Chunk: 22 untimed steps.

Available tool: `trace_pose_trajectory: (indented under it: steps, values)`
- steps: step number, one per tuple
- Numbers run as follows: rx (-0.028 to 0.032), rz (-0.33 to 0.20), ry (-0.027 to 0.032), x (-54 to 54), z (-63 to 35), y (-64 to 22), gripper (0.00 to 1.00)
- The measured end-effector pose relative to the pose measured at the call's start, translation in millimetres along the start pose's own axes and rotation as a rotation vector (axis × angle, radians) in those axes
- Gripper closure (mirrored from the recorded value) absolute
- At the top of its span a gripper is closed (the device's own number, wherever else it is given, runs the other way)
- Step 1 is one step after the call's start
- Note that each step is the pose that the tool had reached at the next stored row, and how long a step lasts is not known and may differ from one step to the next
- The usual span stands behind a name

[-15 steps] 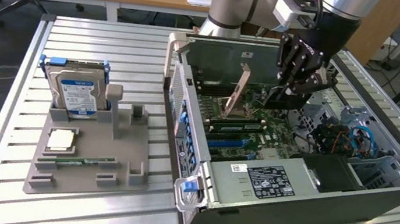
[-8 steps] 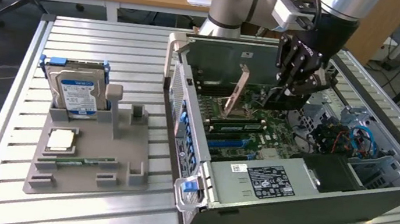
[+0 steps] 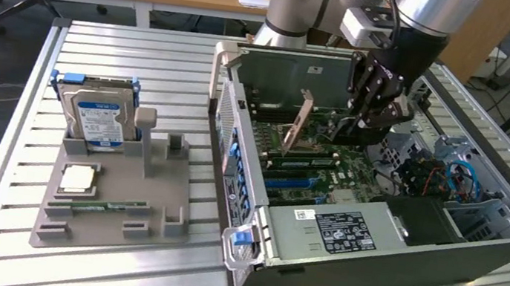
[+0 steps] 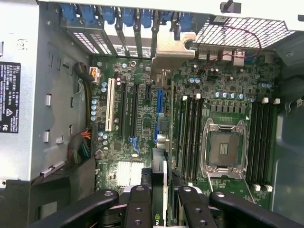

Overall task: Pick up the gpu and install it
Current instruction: 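Insert the gpu into the slot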

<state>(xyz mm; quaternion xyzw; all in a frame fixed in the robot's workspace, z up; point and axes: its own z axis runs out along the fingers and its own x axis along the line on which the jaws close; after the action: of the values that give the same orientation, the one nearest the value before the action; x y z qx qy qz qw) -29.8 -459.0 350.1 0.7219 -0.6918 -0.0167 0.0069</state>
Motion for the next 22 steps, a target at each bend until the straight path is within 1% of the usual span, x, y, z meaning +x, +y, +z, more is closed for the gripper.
trace_pose_trajectory:
  steps: [4, 9, 16, 22]
  values:
    - [0.0036, 0.000, 0.0001, 0.0, 5.2, 1.4, 0.74]
    - [0.0037, 0.000, 0.0001, -0.9, 8.1, 1.6, 0.74]
    - [0.0037, 0.000, 0.0001, -10.9, 12.8, 1.3, 0.74]
    - [0.0038, 0.000, 0.0003, -12.8, 19.7, 2.4, 0.74]
